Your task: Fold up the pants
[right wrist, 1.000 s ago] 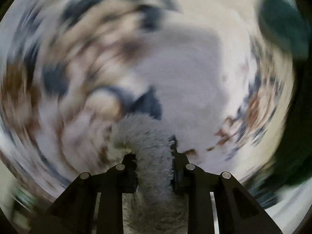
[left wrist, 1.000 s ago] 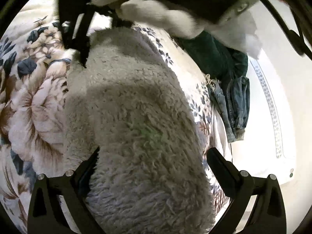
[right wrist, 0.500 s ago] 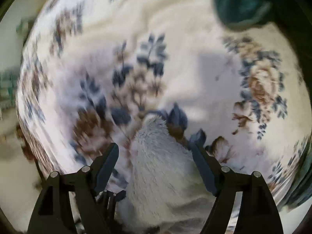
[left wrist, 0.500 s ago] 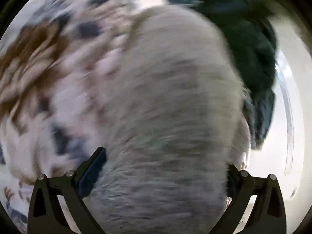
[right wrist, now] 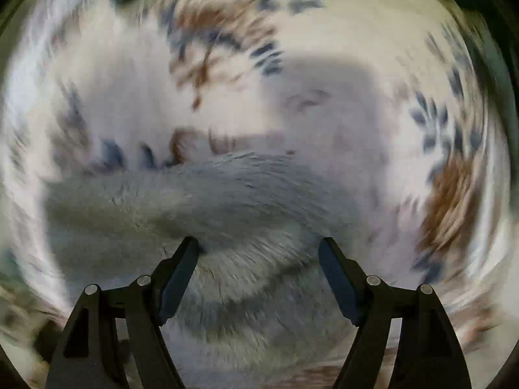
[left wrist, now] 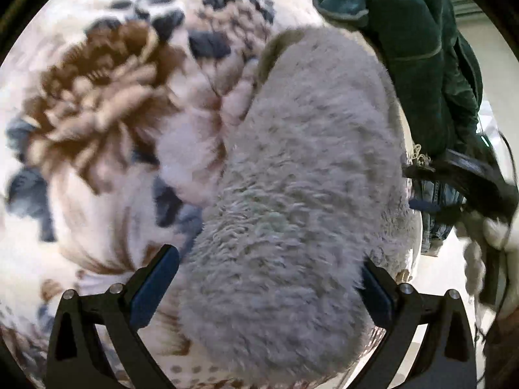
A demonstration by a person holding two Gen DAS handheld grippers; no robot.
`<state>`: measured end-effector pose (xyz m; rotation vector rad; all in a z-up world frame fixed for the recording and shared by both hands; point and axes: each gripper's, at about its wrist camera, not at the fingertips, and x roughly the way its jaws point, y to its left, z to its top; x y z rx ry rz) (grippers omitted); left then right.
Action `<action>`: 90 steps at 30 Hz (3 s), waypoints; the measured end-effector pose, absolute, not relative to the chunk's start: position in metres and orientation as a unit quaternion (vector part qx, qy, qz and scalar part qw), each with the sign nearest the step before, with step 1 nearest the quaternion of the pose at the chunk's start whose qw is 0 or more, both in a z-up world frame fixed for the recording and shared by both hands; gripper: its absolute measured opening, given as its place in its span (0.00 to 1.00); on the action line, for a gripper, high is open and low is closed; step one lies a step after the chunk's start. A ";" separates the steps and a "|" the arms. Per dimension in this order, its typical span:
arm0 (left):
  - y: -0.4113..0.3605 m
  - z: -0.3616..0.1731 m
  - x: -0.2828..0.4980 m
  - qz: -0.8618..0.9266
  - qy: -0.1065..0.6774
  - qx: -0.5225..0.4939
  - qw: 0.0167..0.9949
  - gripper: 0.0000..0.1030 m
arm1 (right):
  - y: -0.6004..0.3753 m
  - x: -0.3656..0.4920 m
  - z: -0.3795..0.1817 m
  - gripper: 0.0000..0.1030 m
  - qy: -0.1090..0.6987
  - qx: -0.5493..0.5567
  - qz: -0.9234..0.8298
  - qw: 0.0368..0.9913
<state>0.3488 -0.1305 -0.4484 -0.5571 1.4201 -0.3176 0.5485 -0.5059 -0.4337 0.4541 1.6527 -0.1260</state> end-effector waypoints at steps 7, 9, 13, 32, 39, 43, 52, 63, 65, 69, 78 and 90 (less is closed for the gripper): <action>-0.106 -0.454 0.340 -0.119 0.664 -0.213 0.707 1.00 | -0.556 0.436 -0.428 0.76 0.671 0.377 -0.077 0.634; -0.101 -0.454 0.339 -0.110 0.670 -0.203 0.706 1.00 | -0.562 0.401 -0.473 0.76 0.673 0.449 -0.091 0.581; -0.104 -0.446 0.342 -0.104 0.669 -0.180 0.714 1.00 | -0.554 0.365 -0.535 0.76 0.622 0.575 -0.078 0.525; -0.120 -0.403 0.354 -0.138 0.652 -0.153 0.730 1.00 | -0.529 0.320 -0.480 0.65 0.644 0.430 -0.062 0.629; -0.160 -0.384 0.430 -0.172 0.623 -0.209 0.734 1.00 | -0.548 0.378 -0.446 0.66 0.584 0.412 -0.067 0.696; -0.191 -0.419 0.486 -0.178 0.647 -0.187 0.718 1.00 | -0.560 0.442 -0.451 0.66 0.564 0.428 -0.052 0.704; -0.146 -0.512 0.517 -0.133 0.703 -0.285 0.638 1.00 | -0.559 0.516 -0.510 0.67 0.633 0.352 -0.098 0.683; -0.140 -0.444 0.481 -0.181 0.654 -0.318 0.662 1.00 | -0.594 0.452 -0.494 0.78 0.621 0.433 -0.041 0.652; -0.135 -0.428 0.456 -0.196 0.648 -0.336 0.655 1.00 | -0.594 0.416 -0.488 0.78 0.616 0.465 -0.031 0.635; -0.131 -0.425 0.410 -0.191 0.666 -0.331 0.641 1.00 | -0.564 0.370 -0.514 0.78 0.618 0.558 -0.001 0.554; -0.129 -0.457 0.343 -0.176 0.726 -0.253 0.615 1.00 | -0.511 0.348 -0.499 0.08 0.626 0.561 0.006 0.542; -0.130 -0.441 0.352 -0.184 0.712 -0.242 0.633 1.00 | -0.544 0.323 -0.500 0.99 0.626 0.504 -0.036 0.594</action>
